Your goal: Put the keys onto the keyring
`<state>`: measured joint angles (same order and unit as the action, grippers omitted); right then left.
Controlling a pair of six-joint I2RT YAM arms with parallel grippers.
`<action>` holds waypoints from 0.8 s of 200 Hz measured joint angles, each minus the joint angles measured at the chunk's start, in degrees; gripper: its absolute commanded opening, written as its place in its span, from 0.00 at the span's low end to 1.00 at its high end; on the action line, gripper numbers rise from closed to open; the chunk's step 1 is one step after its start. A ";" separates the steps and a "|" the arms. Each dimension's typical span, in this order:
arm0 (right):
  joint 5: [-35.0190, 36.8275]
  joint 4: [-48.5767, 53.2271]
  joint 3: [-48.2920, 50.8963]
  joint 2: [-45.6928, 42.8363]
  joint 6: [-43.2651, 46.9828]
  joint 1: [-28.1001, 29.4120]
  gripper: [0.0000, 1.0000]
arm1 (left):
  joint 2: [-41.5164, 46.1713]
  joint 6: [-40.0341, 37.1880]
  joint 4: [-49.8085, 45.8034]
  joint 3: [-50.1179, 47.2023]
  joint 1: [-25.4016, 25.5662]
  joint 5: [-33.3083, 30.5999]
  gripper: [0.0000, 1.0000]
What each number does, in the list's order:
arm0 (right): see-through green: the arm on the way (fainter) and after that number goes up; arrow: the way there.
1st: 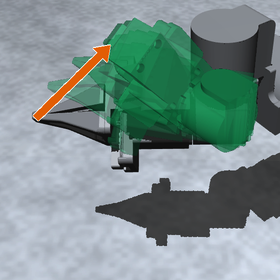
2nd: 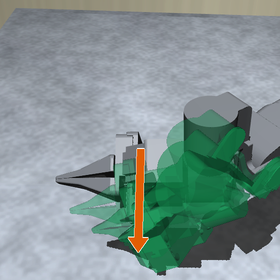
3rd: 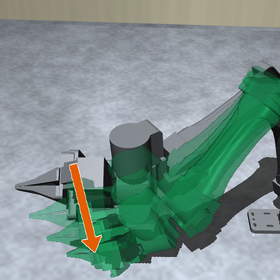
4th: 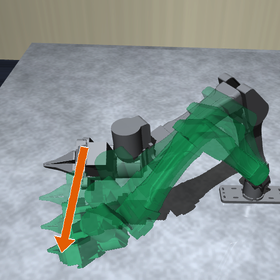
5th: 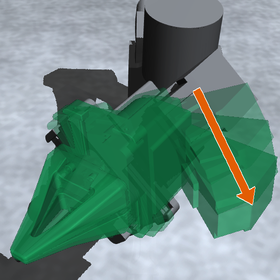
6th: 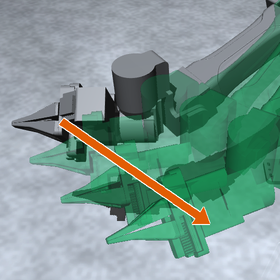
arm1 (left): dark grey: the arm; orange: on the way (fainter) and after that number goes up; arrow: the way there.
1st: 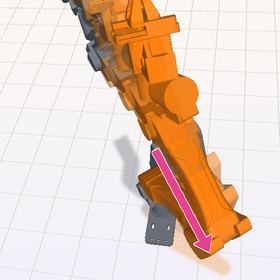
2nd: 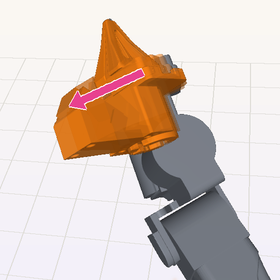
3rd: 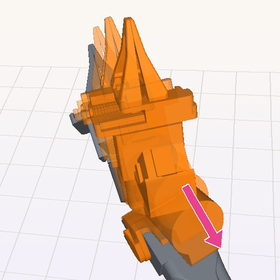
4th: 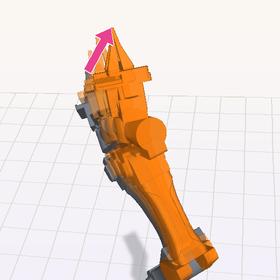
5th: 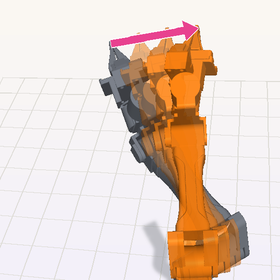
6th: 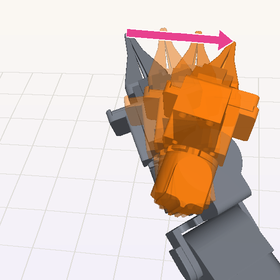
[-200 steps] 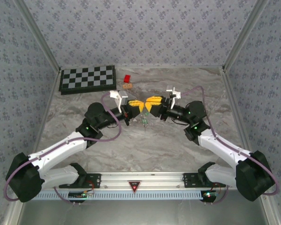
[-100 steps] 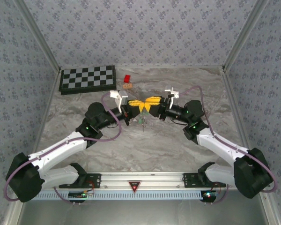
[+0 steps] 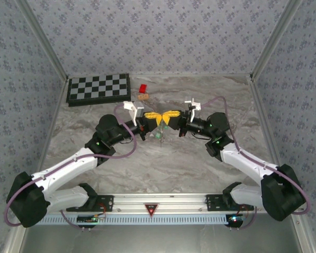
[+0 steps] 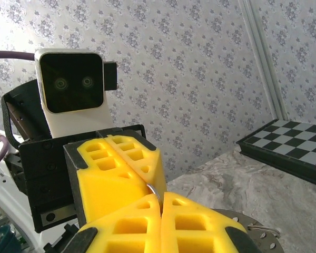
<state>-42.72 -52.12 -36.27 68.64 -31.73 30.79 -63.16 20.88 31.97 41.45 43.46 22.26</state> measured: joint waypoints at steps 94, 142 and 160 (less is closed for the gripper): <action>-1.20 16.50 -1.38 -4.74 8.68 -4.17 0.00 | 1.51 -3.30 -8.92 2.56 -2.27 -0.02 0.21; -0.26 39.04 -9.14 -6.56 23.67 -4.55 0.00 | 3.52 -7.61 -16.35 4.00 -2.82 0.44 0.22; 0.61 45.55 -11.63 -6.56 28.74 -3.98 0.00 | 3.48 -8.98 -18.95 4.04 -3.17 1.01 0.22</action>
<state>-42.11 -6.57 -47.90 62.08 -2.98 26.81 -59.68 11.90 13.02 45.50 40.29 23.27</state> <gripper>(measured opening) 0.045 0.218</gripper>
